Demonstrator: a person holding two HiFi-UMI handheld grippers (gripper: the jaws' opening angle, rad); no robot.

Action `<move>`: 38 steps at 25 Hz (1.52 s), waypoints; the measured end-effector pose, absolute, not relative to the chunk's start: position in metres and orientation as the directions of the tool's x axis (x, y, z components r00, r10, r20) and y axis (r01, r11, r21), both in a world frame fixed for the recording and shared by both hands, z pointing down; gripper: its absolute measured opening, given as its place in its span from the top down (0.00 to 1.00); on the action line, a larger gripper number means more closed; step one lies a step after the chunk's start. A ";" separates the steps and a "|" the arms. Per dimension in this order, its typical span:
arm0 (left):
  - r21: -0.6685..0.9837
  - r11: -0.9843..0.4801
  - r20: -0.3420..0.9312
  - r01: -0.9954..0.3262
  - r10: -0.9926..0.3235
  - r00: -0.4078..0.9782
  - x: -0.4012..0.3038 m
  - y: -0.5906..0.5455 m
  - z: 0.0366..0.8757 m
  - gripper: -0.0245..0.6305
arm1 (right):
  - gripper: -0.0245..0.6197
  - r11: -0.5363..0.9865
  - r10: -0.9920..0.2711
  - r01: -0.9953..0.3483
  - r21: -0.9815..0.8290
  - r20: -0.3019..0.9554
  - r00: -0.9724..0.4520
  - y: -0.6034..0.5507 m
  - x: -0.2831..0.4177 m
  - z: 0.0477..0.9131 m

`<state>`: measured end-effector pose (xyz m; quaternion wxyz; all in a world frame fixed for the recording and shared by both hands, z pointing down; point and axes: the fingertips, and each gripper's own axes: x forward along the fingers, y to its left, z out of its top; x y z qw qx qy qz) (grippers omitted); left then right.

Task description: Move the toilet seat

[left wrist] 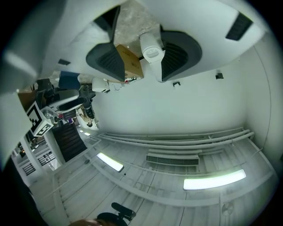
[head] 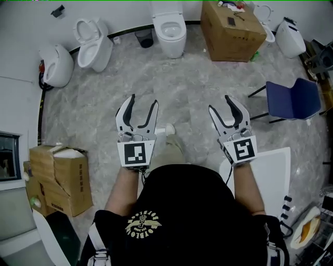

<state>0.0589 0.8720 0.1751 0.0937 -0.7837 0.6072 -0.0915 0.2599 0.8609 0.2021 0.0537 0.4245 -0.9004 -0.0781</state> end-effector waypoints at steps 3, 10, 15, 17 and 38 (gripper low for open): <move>-0.271 -0.248 0.022 -0.930 -0.968 0.252 0.059 0.849 0.182 0.57 | 0.60 0.635 -0.769 -0.750 0.184 0.060 -0.636 0.841 0.256 0.215; -0.279 -0.264 0.030 -0.923 -0.963 0.266 0.041 0.781 0.189 0.57 | 0.59 0.657 -0.754 -0.736 0.163 0.140 -0.642 0.774 0.230 0.226; -0.274 -0.263 0.045 -0.925 -0.964 0.261 0.023 0.725 0.188 0.57 | 0.59 0.669 -0.743 -0.726 0.159 0.156 -0.650 0.722 0.211 0.220; -0.266 -0.260 0.059 -0.928 -0.965 0.254 0.016 0.704 0.191 0.57 | 0.58 0.664 -0.748 -0.730 0.161 0.144 -0.648 0.703 0.206 0.217; -0.248 -0.319 0.127 -0.915 -0.947 0.296 -0.058 0.556 0.200 0.57 | 0.58 0.650 -0.760 -0.744 0.155 0.163 -0.629 0.551 0.133 0.213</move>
